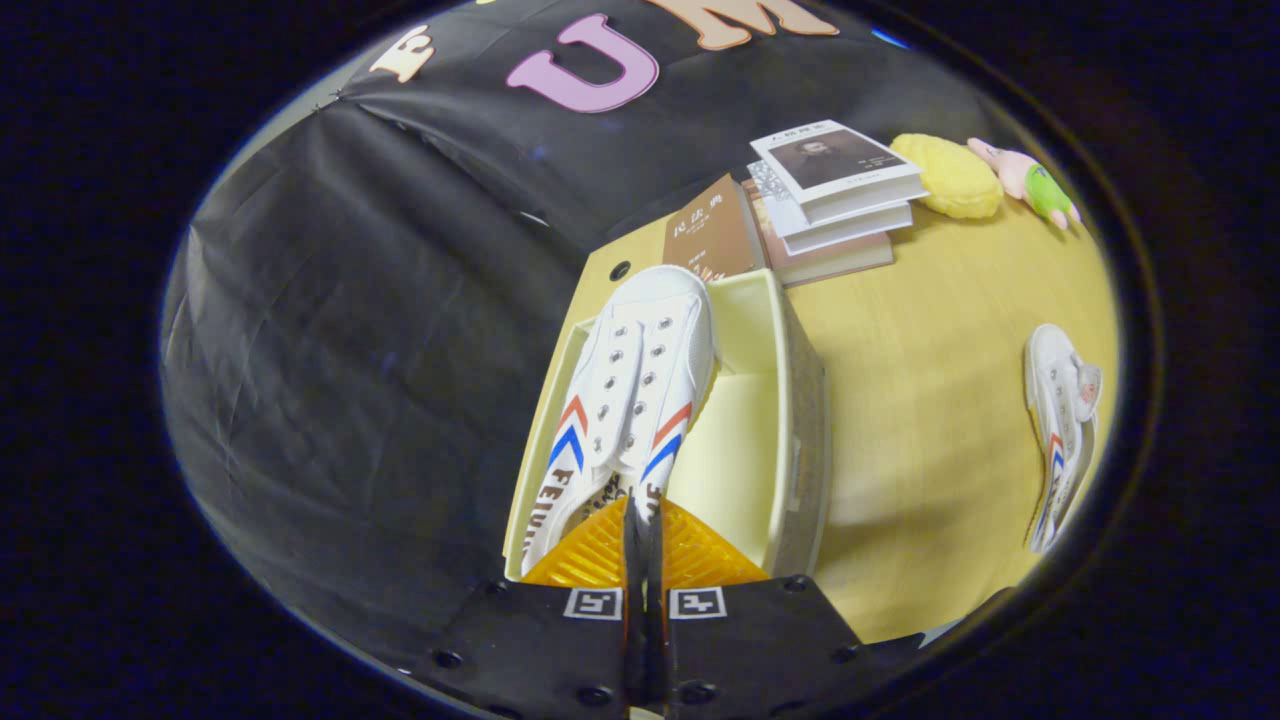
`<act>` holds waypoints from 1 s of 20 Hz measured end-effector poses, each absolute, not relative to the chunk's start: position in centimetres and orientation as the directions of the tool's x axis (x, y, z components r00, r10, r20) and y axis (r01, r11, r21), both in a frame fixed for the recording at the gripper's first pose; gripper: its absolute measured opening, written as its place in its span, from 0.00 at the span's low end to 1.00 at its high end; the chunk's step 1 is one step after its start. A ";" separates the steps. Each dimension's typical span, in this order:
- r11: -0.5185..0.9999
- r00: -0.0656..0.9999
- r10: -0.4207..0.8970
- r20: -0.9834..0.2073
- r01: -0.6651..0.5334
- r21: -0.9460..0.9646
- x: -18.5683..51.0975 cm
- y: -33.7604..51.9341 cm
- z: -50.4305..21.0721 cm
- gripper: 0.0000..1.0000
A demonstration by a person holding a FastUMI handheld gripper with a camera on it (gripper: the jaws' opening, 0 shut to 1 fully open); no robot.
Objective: Open the storage box then place both shoes into the box .Put the left shoe in first, then the right shoe, with the right side of both shoes facing outward in a uniform manner.
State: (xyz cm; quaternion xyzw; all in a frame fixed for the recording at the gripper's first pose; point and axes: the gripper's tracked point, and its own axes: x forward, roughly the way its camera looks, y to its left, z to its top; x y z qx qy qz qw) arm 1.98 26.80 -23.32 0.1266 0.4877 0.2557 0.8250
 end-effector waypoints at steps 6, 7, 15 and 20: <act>0.843 0.397 0.532 -0.748 -0.325 0.428 1.1 28.9 -23.2 0.03; 0.847 0.399 0.527 -0.751 -0.323 0.423 1.0 29.0 -23.3 0.03; 0.865 0.374 0.488 -0.788 -0.327 0.380 0.8 30.1 -25.8 0.03; 0.907 0.358 0.385 -0.851 -0.320 0.276 1.8 30.1 -28.9 0.03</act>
